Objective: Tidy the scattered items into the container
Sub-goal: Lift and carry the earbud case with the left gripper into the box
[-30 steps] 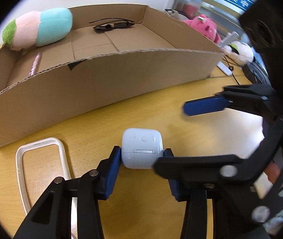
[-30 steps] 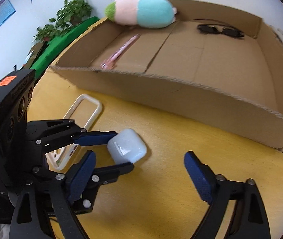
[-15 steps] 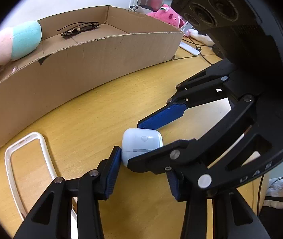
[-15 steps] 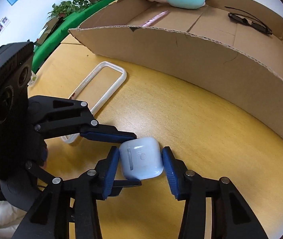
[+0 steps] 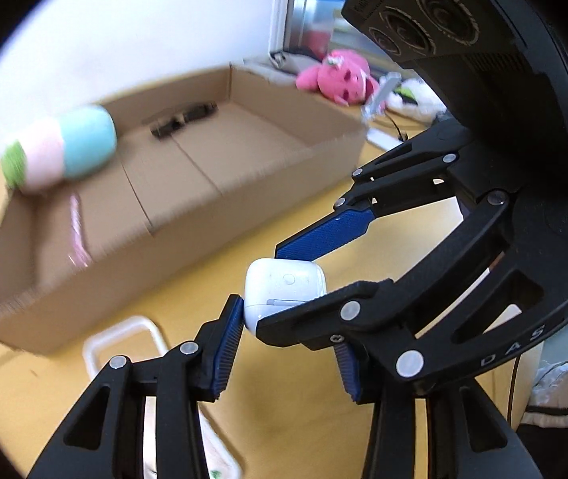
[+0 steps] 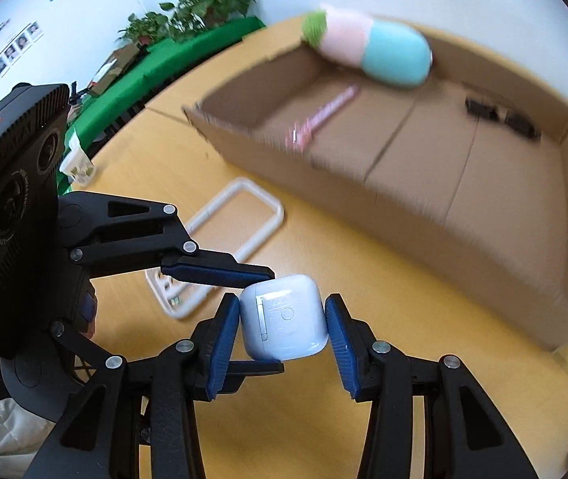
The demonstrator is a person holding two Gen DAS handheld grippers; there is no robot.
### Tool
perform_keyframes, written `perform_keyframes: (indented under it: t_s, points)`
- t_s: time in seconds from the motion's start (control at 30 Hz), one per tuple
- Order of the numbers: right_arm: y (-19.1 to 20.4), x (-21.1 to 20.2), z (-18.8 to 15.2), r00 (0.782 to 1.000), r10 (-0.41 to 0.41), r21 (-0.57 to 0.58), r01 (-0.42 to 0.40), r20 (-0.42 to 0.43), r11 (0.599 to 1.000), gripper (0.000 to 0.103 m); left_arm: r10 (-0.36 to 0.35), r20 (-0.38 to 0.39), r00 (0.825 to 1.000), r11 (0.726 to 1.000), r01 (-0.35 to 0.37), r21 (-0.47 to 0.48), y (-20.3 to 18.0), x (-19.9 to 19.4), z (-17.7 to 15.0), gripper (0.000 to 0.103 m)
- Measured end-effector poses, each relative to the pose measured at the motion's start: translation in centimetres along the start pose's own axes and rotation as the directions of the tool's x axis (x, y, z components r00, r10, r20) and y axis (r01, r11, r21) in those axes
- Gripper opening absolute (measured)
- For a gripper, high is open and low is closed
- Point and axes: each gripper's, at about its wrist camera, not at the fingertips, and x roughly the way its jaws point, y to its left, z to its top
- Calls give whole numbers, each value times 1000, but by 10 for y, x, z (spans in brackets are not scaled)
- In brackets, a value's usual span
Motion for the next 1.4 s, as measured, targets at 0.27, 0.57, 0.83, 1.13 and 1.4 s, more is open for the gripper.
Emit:
perform_keyframes:
  t_s: [0.27,0.57,0.83,1.13,1.4]
  points:
    - [-13,-47,62,996,-16,-76,23,92,997,48,103,91,991,991,-110,80,24,-22,66,42]
    - [-39,-71,139,988,-26,-144,48,151,988,48,165,140,976,982,-176,71,73,-27,131,42]
    - [-83,-47,195,990,-4,-151,25,138,988,48,174,86,981,983,-179,50,121,9,171,42]
    - [-154,23,208,996,41,-51,-37,76,998,48,129,-61,990,991,-126,42,158,98,185,42]
    - [-200,77,195,994,108,53,-109,22,993,48,84,-185,979,996,-78,40,169,157,179,42]
